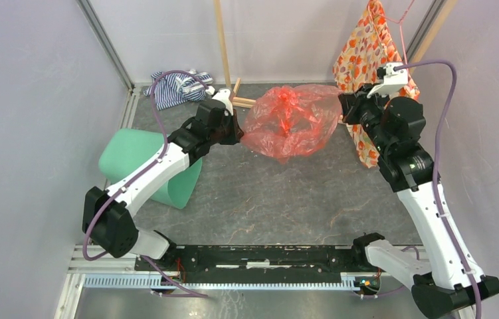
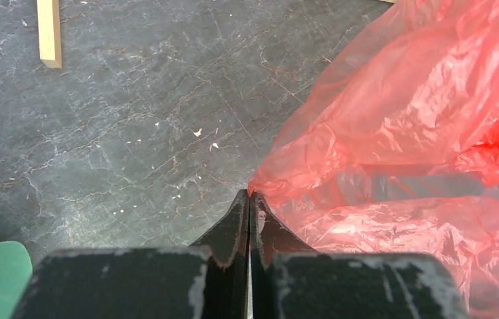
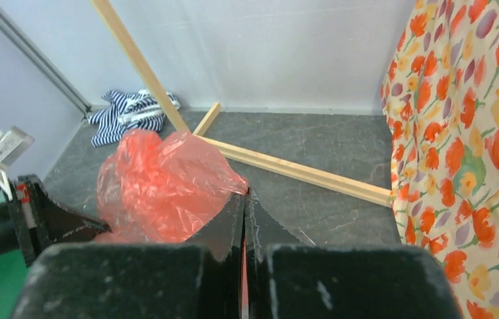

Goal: Put the trash bags into the trash bin

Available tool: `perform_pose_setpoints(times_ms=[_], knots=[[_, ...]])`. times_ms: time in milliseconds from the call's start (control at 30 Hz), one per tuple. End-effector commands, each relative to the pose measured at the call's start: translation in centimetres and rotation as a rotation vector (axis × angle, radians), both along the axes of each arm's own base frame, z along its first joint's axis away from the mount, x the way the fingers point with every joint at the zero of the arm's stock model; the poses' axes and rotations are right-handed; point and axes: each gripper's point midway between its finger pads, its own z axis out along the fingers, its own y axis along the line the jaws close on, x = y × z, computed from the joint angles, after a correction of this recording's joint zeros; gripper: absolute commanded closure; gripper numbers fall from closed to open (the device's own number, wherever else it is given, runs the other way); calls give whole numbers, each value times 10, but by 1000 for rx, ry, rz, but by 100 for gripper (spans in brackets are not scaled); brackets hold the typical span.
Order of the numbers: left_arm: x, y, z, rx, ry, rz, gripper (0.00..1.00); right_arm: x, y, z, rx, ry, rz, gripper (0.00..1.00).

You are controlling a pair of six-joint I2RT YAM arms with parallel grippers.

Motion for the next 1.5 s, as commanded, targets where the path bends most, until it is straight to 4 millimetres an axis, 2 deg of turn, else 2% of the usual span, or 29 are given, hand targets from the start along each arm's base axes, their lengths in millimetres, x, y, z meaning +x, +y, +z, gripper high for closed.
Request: perform_pose_setpoints(times_ms=[0, 33, 67, 100, 133, 200, 233, 267, 300, 367, 400, 433, 467, 500, 567, 600, 633, 667, 733, 767, 833, 867, 933, 1000, 1033, 1100, 1367, 1467], knots=[[1, -3, 42, -19, -117, -55, 98, -7, 11, -48, -77, 109, 81, 100], [2, -4, 48, -26, -132, -55, 98, -8, 16, -74, -77, 159, 102, 100], [3, -4, 49, -31, -135, -54, 98, -12, 23, -113, -84, 237, 119, 100], [3, -5, 42, -28, -119, -52, 98, -16, 30, -146, -96, 294, 126, 100], [4, -6, 28, -12, -85, -49, 98, -22, 32, -186, -120, 373, 116, 100], [1, -6, -12, 35, 19, -54, 98, -33, 32, -241, -148, 501, 105, 100], [-3, -7, -25, 41, 53, -65, 98, -33, 30, -247, -151, 525, 97, 100], [-4, -10, -28, 31, 58, -70, 98, -30, 30, -239, -151, 513, 89, 100], [-2, -11, -21, 19, 41, -70, 98, -22, 31, -216, -140, 466, 82, 100], [9, -12, 22, -3, -49, -56, 98, -3, 33, -150, -130, 345, 65, 100], [15, -14, 55, -24, -106, -55, 98, 7, 36, -98, -108, 260, 59, 100], [19, -17, 91, -53, -163, -59, 98, 12, 38, -62, -98, 210, 62, 100], [21, -19, 135, -97, -236, -65, 98, 14, 42, -5, -55, 111, 77, 100], [19, -21, 179, -147, -308, -75, 98, 9, 45, 47, -8, 15, 102, 100], [6, -18, 258, -241, -452, -87, 98, -9, 48, 120, 70, -138, 151, 100], [-2, -16, 286, -276, -504, -94, 98, -20, 46, 148, 101, -203, 166, 100], [-8, -13, 308, -300, -545, -99, 98, -28, 43, 165, 126, -247, 168, 100], [-13, -12, 319, -315, -568, -103, 98, -35, 46, 168, 139, -261, 197, 100], [-10, -13, 311, -301, -554, -103, 98, -34, 49, 144, 142, -224, 208, 100], [-5, -16, 295, -284, -523, -101, 98, -26, 51, 111, 131, -166, 199, 100], [12, -27, 227, -218, -400, -97, 98, -12, 56, 35, 104, -20, 179, 100], [19, -32, 192, -193, -335, -92, 98, -6, 59, -13, 90, 72, 176, 100], [25, -42, 112, -131, -177, -111, 98, -4, 62, -98, 58, 233, 167, 100], [19, -45, 54, -98, -58, -124, 98, -11, 59, -153, 25, 351, 159, 100], [15, -44, 40, -100, -39, -122, 98, -16, 57, -165, 17, 371, 156, 100], [6, -39, 27, -108, -38, -116, 98, -20, 53, -160, 26, 341, 149, 100], [-7, -25, 34, -75, -25, -106, 98, -19, 36, -95, -28, 258, 88, 100], [-7, -23, 28, -44, 24, -97, 98, -19, 24, -91, -68, 263, 37, 100]])
